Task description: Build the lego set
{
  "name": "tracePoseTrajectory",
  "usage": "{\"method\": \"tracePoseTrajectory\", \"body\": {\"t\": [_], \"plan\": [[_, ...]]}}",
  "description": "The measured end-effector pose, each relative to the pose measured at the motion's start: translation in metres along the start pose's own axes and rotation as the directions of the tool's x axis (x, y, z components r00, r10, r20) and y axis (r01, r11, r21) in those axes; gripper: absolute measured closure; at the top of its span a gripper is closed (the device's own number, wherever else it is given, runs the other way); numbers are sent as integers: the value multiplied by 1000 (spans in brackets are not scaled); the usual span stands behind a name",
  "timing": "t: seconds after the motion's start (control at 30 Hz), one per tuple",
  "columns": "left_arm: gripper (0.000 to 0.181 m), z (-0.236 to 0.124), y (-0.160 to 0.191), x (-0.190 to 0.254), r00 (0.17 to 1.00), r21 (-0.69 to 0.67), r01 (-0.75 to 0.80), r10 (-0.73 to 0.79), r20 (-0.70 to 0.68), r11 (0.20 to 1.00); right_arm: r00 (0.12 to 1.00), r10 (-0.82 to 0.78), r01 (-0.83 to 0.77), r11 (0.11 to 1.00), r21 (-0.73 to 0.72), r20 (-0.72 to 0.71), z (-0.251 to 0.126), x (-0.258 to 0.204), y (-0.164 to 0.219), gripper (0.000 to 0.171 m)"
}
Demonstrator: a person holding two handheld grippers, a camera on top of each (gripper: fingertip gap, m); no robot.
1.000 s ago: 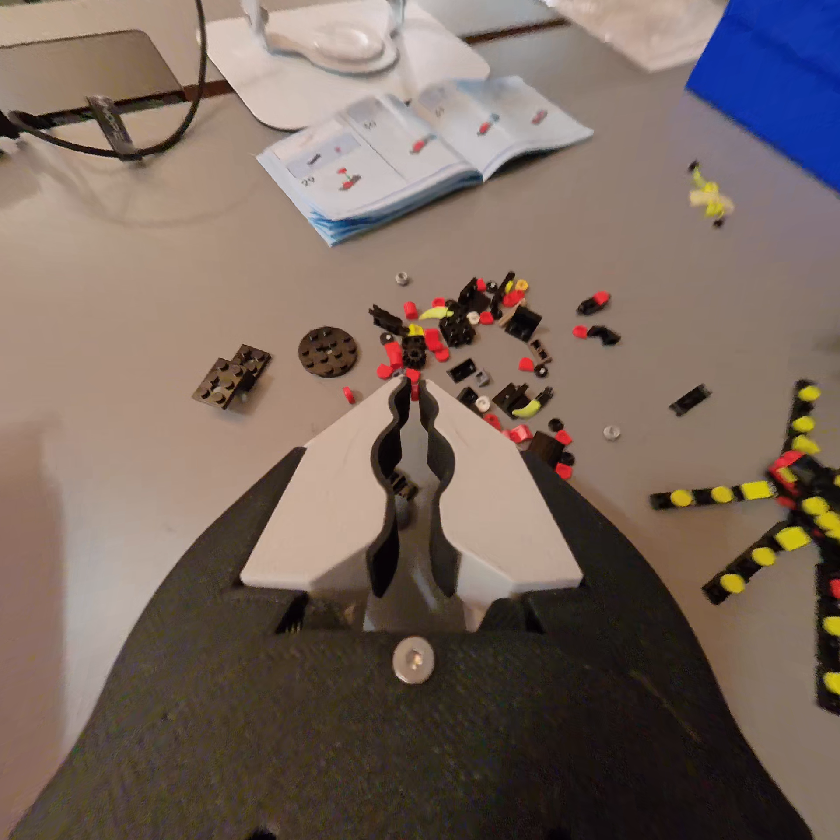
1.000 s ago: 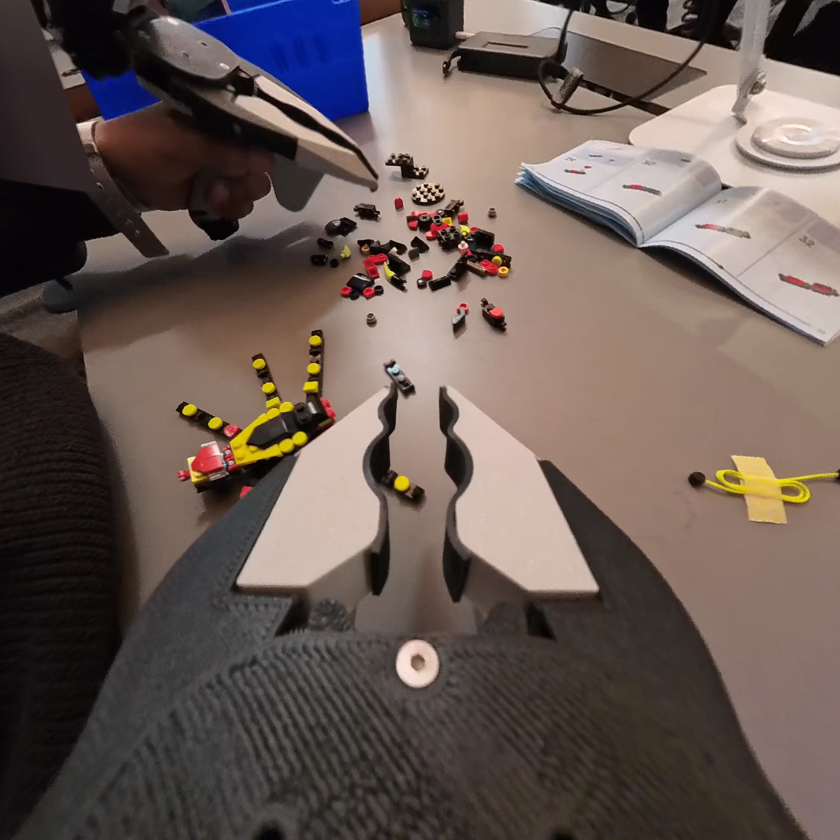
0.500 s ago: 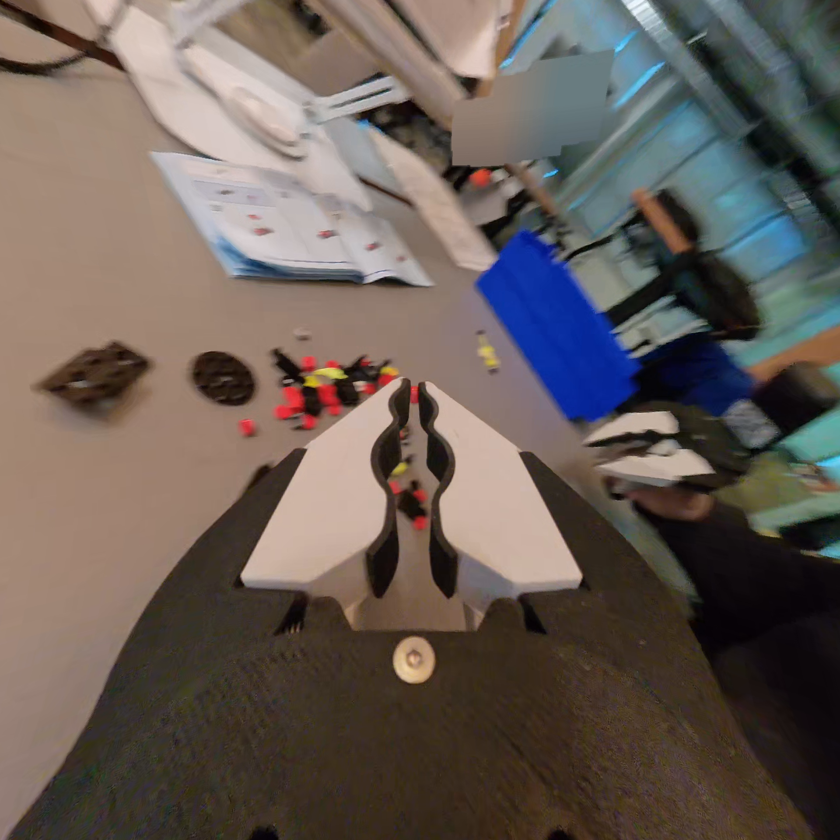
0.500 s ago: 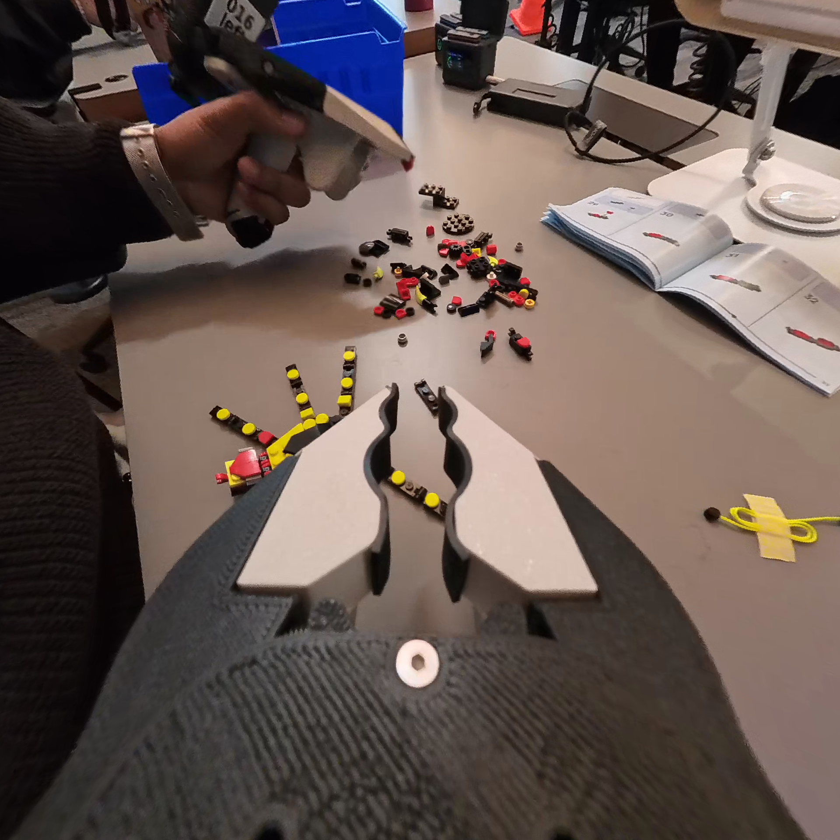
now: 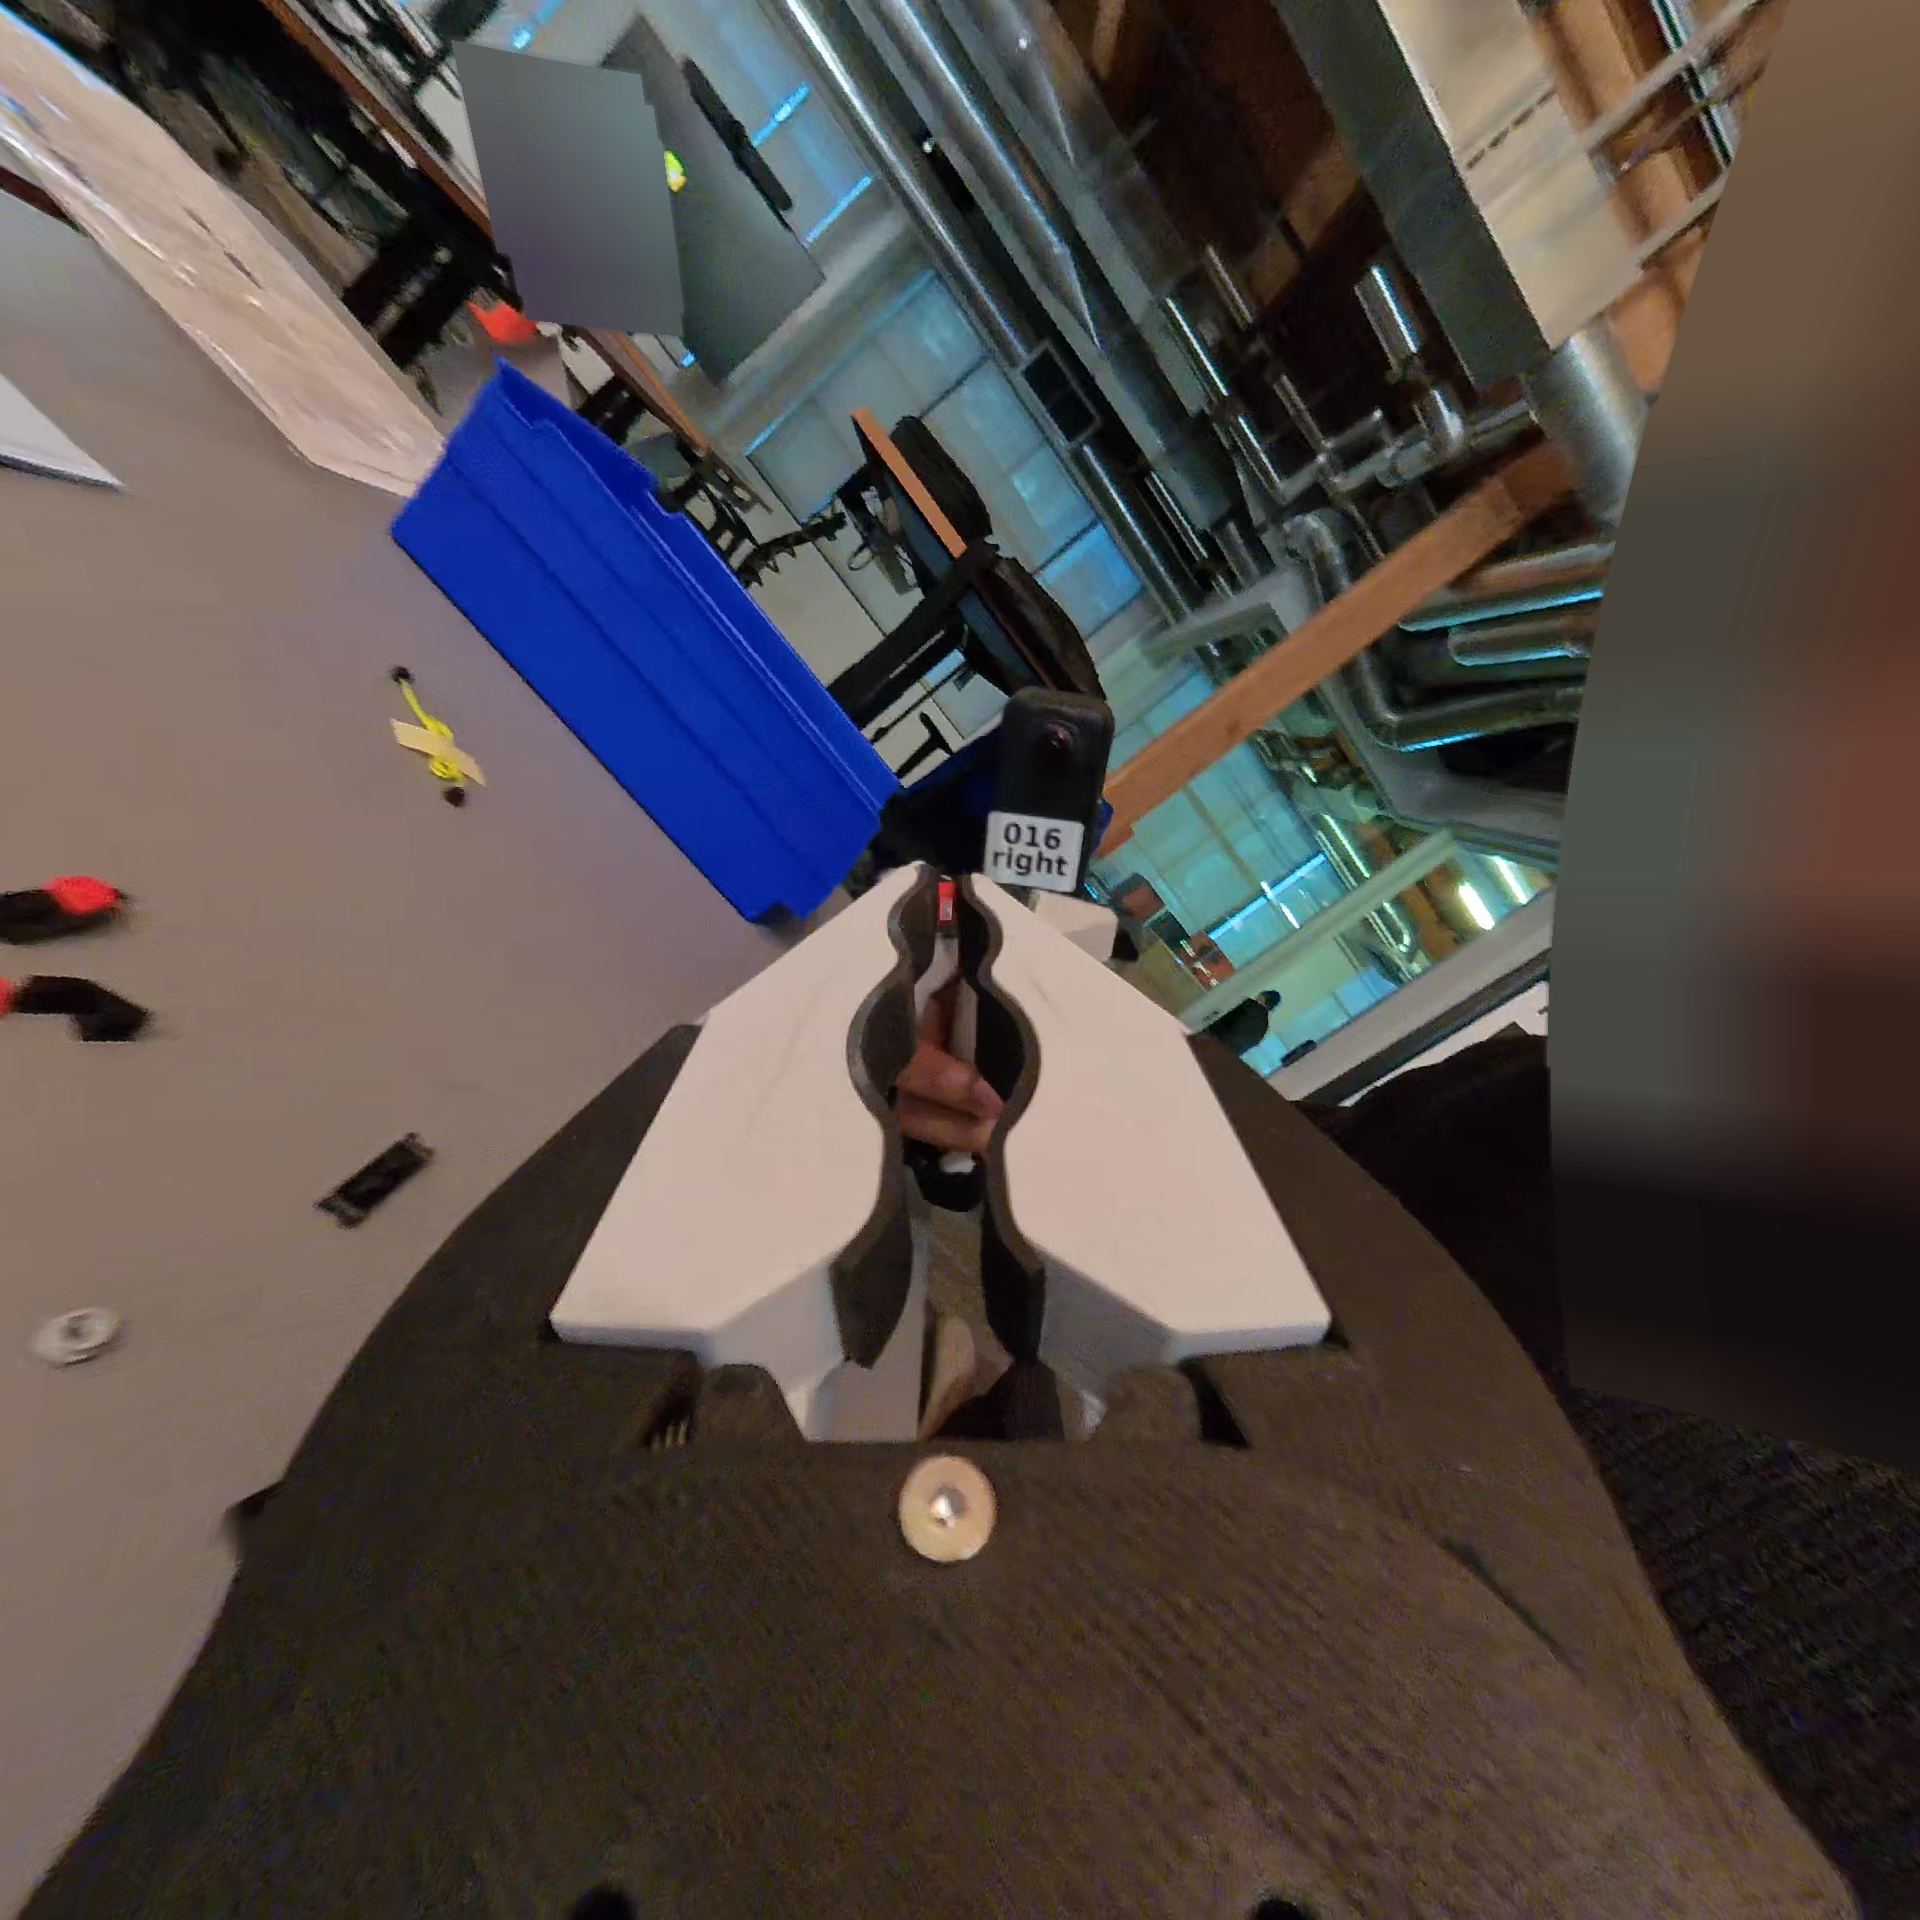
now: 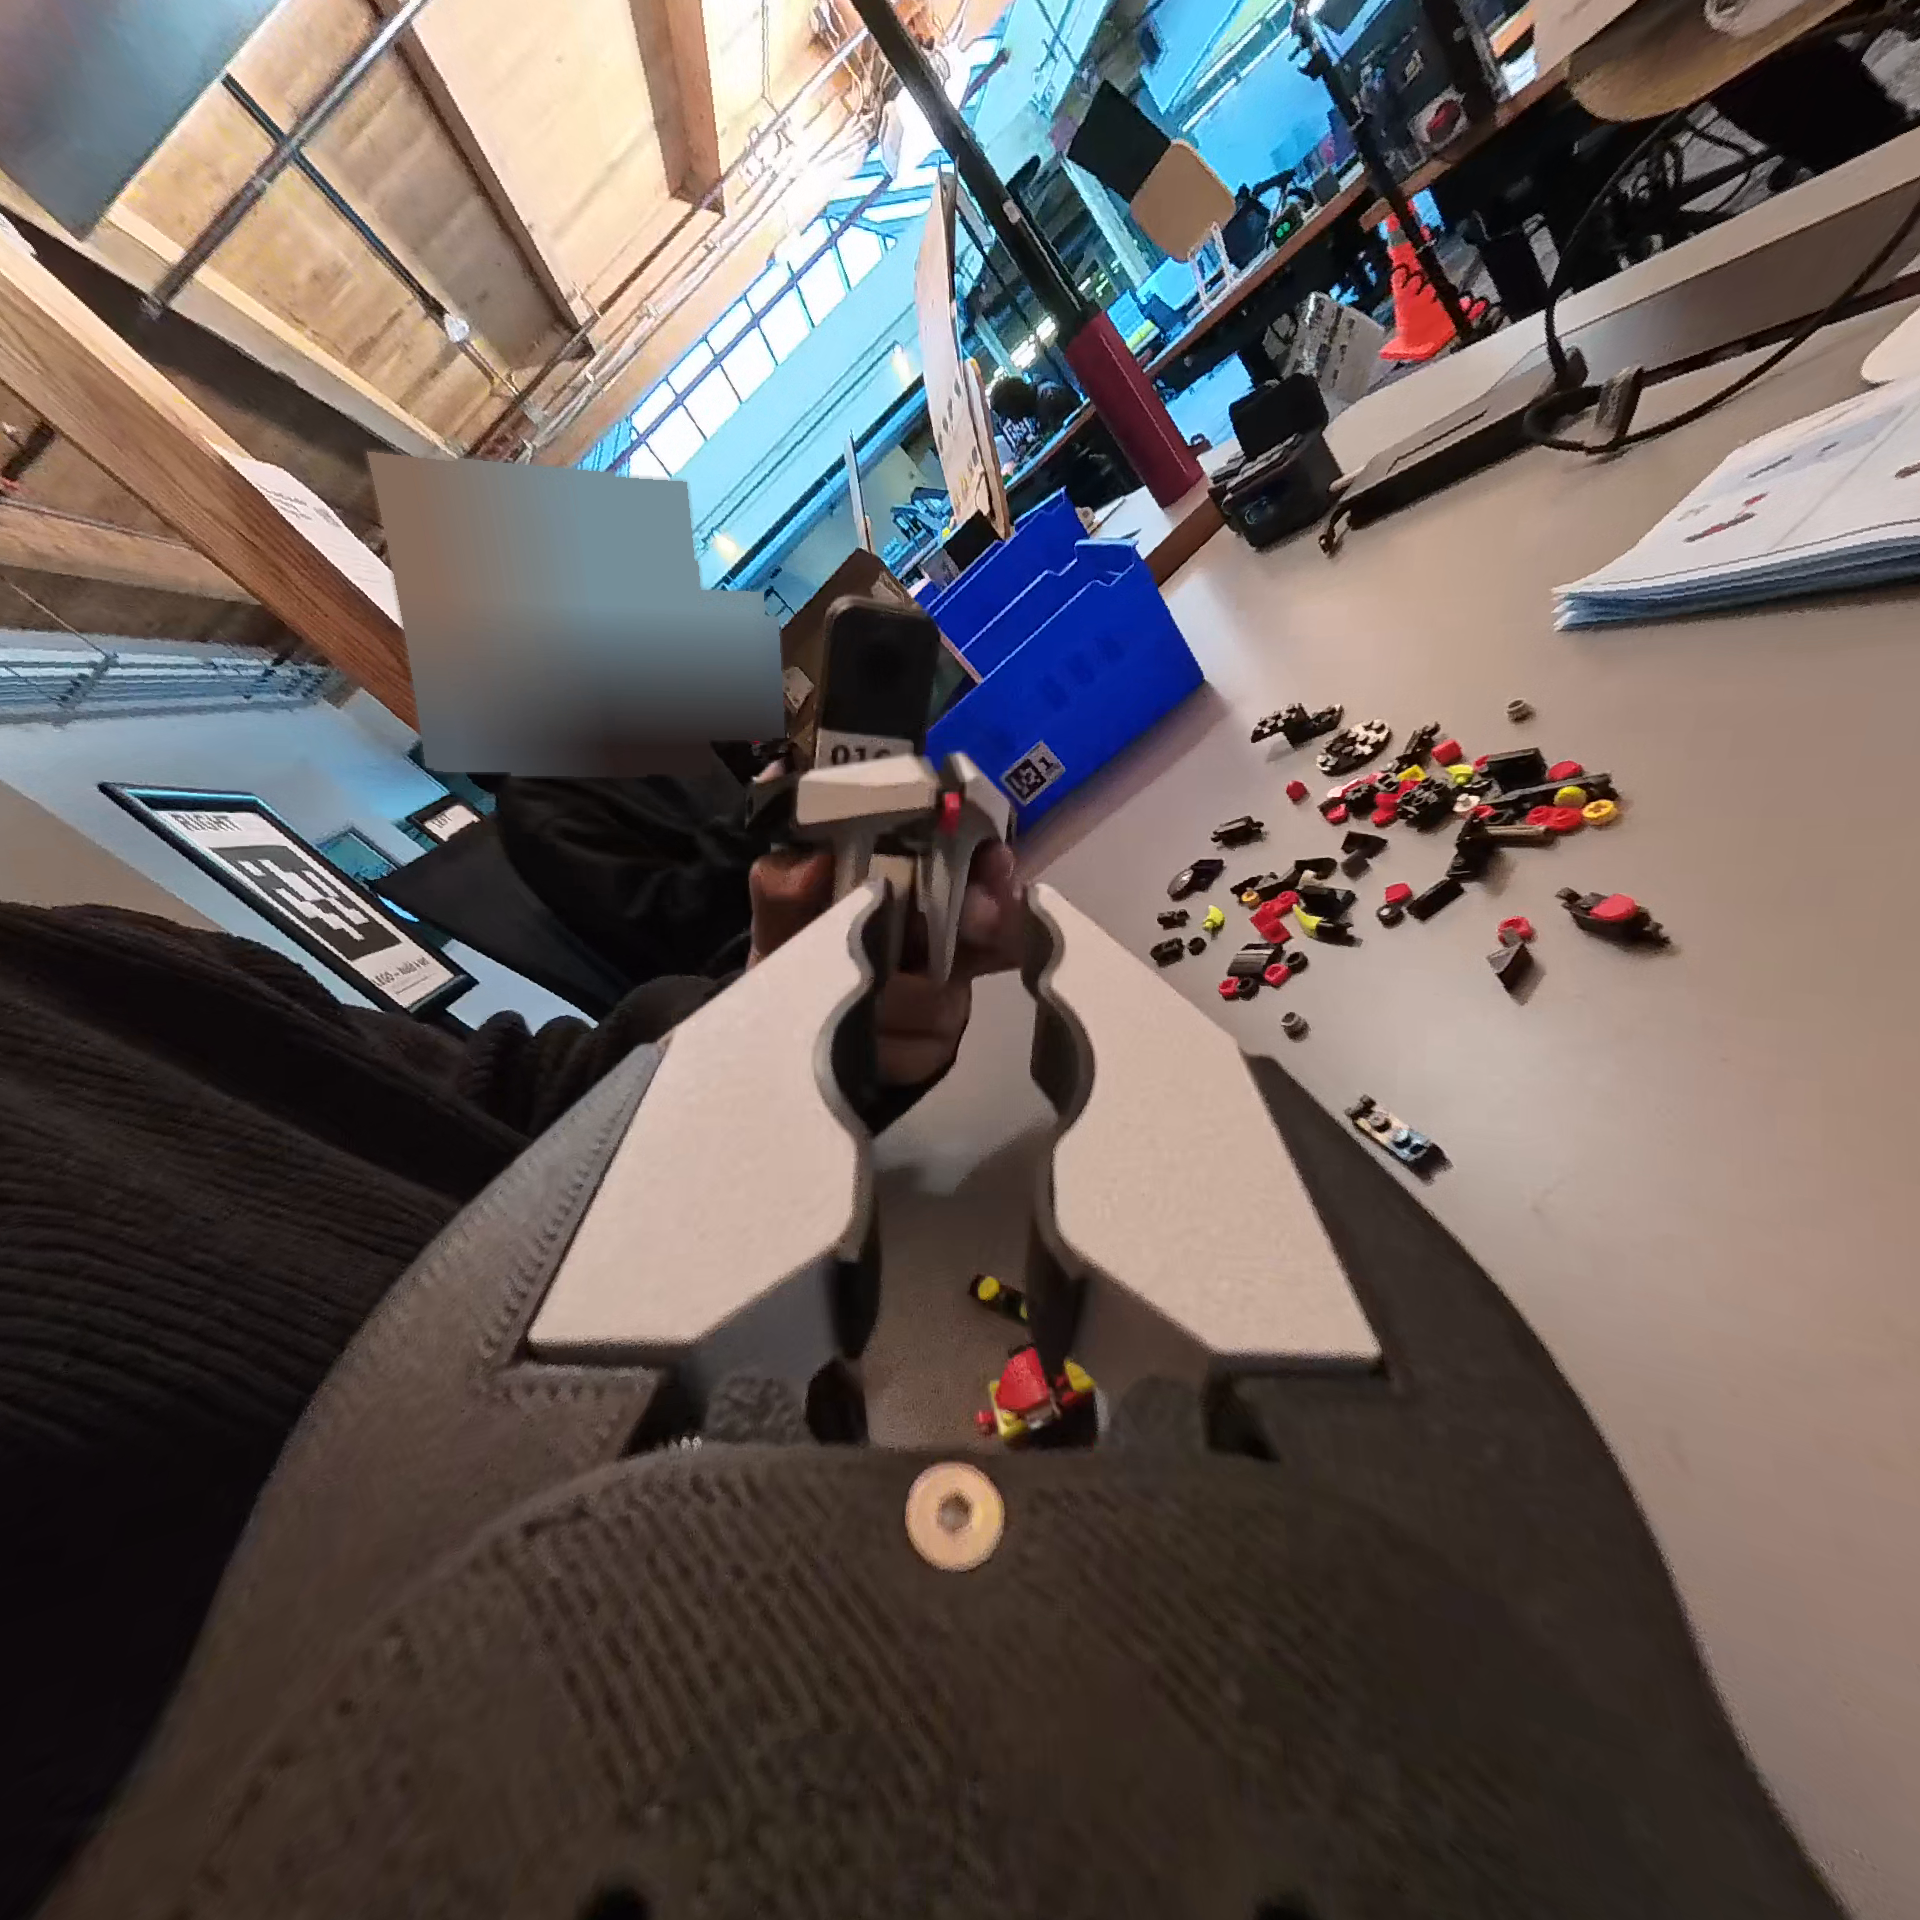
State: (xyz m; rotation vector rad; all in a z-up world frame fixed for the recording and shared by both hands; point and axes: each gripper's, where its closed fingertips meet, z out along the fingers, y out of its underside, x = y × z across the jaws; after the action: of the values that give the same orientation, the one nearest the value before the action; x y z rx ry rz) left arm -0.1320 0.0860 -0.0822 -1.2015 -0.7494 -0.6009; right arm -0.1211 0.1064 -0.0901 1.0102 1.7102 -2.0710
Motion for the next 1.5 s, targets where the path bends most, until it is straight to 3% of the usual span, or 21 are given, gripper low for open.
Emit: {"method": "tracePoseTrajectory", "body": {"t": [0.57,0.67,0.73,0.8,0.87,0.93,0.97,1.1,1.23,1.5], "plan": [[179,18,23,2,998,-33,64,-65,-15,997,997,64,-63,998,-33,48,4,-2,9,171],[167,16,19,-6,999,-10,35,-34,43,999,998,56,-55,997,-44,16,0,8,7,171],[164,12,15,-11,997,2,12,-12,73,1000,994,-35,23,993,-115,-106,-9,33,9,170],[163,11,14,-12,996,0,-7,6,85,1000,900,-308,210,926,-312,-308,-32,77,14,170],[163,12,17,-12,996,-20,-15,16,86,1000,621,-656,342,719,-604,-429,-70,127,11,170],[163,13,22,-14,995,-52,-32,37,94,998,365,-843,304,508,-806,-395,-101,156,8,170],[163,12,25,-16,993,-71,-46,54,103,996,320,-877,261,444,-857,-357,-108,163,14,170],[163,7,32,-27,975,-151,-140,163,152,979,341,-892,238,388,-891,-297,-101,166,33,170],[164,1,30,-35,959,-181,-184,217,183,966,433,-847,254,443,-860,-309,-89,158,43,170],[165,-2,26,-36,969,-161,-137,165,182,977,579,-754,305,554,-775,-311,-73,142,49,161]]}}
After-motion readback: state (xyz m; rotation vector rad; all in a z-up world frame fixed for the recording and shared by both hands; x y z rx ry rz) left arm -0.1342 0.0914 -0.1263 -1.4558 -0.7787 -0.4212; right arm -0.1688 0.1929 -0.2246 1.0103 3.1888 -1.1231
